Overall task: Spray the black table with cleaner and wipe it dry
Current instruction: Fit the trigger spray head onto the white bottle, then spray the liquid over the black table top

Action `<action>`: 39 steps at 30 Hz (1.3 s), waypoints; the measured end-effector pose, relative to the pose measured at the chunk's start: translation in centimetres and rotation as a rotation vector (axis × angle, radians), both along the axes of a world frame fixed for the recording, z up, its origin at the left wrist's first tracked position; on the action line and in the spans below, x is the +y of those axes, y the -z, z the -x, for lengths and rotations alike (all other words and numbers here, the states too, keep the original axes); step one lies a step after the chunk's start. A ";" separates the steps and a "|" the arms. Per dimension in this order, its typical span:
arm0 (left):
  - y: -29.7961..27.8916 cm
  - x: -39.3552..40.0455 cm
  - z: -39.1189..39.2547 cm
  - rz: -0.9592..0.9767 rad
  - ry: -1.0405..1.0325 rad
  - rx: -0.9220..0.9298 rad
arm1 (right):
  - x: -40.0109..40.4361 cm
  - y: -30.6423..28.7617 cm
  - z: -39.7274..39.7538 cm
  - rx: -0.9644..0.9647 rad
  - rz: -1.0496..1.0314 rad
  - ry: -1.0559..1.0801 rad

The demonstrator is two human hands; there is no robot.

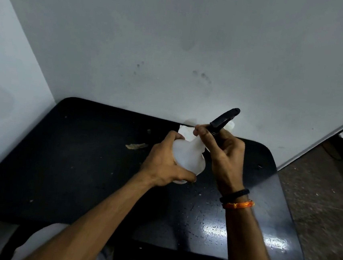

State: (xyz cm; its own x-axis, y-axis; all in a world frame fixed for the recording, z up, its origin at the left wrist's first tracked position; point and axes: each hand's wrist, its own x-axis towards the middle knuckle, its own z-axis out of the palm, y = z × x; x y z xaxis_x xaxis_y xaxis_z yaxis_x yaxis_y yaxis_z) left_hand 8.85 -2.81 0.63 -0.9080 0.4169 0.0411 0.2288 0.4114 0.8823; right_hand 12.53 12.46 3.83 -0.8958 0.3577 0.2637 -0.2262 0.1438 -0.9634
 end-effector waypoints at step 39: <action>3.9 1.0 -2.6 -0.180 0.008 -0.081 | -0.3 1.2 0.7 0.033 0.321 0.276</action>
State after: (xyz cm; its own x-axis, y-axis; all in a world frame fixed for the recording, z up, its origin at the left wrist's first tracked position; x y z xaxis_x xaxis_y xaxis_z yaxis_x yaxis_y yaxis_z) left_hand 11.49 -1.85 -3.23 -0.9079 0.4170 0.0428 0.1571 0.2438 0.9570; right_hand 11.81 12.18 2.66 -0.7478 0.6516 0.1273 -0.2531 -0.1026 -0.9620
